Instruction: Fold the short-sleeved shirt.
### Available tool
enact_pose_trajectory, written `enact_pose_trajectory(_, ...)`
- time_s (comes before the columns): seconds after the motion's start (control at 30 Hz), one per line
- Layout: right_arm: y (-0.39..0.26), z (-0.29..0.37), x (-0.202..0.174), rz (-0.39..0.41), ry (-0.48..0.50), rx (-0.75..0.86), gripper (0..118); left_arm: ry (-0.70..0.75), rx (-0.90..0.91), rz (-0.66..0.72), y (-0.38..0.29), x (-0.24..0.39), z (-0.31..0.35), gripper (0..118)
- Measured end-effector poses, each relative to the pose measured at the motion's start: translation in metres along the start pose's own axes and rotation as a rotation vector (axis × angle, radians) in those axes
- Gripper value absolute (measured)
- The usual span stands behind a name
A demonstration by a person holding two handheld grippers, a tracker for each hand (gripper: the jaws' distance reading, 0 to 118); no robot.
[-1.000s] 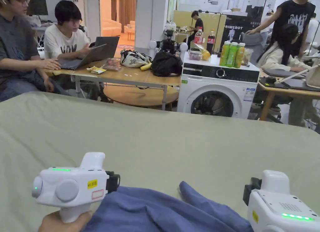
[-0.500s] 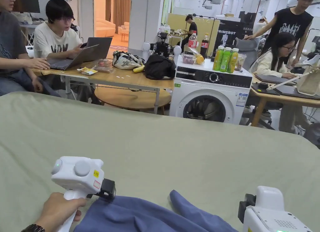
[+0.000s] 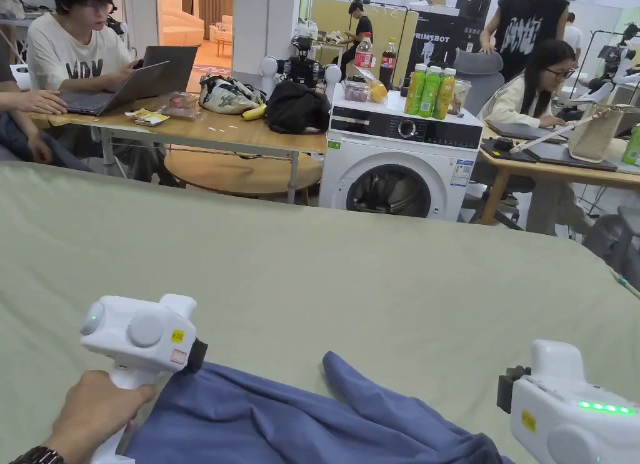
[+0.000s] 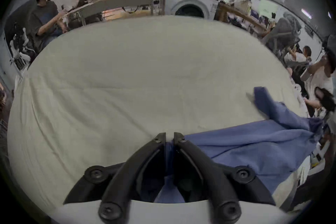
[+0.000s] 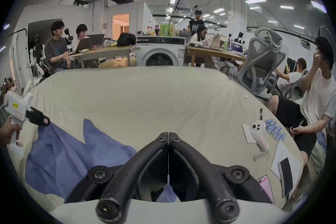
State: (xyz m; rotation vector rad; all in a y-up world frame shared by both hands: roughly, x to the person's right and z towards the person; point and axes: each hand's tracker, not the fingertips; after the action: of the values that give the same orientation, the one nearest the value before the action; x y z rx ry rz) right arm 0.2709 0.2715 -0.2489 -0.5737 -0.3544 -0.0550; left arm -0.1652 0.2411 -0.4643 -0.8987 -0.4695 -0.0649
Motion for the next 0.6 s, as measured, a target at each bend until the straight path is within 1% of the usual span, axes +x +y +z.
enact_pose_trajectory(0.07,0.004,-0.014,0.006,-0.005,0.044,-0.072,50,-0.008,0.045,0.02,-0.008,-0.002,0.019,2)
enact_pose_trajectory(0.1,0.004,-0.023,0.008,0.003,0.051,-0.115,57,-0.019,0.068,0.041,-0.013,-0.004,0.028,2)
enact_pose_trajectory(0.17,-0.001,-0.045,0.007,0.025,0.063,-0.221,57,-0.033,0.104,0.075,-0.025,-0.005,0.044,2)
enact_pose_trajectory(0.23,-0.01,-0.063,0.006,0.052,0.07,-0.3,57,-0.026,0.102,0.07,-0.035,-0.005,0.053,2)
enact_pose_trajectory(0.27,-0.017,-0.074,0.004,0.078,0.065,-0.341,57,-0.019,0.11,0.074,-0.04,-0.005,0.057,2)
enact_pose_trajectory(0.3,-0.025,-0.085,0.002,0.085,0.074,-0.379,57,-0.02,0.113,0.076,-0.044,-0.007,0.058,2)
enact_pose_trajectory(0.33,-0.031,-0.091,0.0,0.089,0.093,-0.402,57,-0.022,0.118,0.08,-0.048,-0.008,0.06,2)
enact_pose_trajectory(0.4,-0.046,-0.103,-0.006,0.088,0.164,-0.493,55,-0.021,0.115,0.093,-0.054,-0.009,0.061,2)
enact_pose_trajectory(0.43,-0.052,-0.107,-0.009,0.094,0.166,-0.504,52,-0.022,0.116,0.098,-0.057,-0.008,0.062,2)
enact_pose_trajectory(0.47,-0.051,-0.101,-0.011,0.126,0.105,-0.423,40,-0.023,0.111,0.098,-0.059,-0.008,0.061,2)
enact_pose_trajectory(0.5,-0.05,-0.096,-0.013,0.123,0.121,-0.404,12,-0.021,0.106,0.094,-0.06,-0.007,0.061,2)
enact_pose_trajectory(0.53,-0.049,-0.096,-0.013,0.122,0.131,-0.412,0,-0.019,0.101,0.091,-0.061,-0.006,0.06,2)
enact_pose_trajectory(0.57,-0.047,-0.095,-0.013,0.121,0.162,-0.413,0,-0.017,0.1,0.088,-0.061,-0.005,0.058,2)
enact_pose_trajectory(0.6,-0.046,-0.096,-0.014,0.127,0.162,-0.409,0,-0.017,0.1,0.085,-0.06,-0.005,0.058,2)
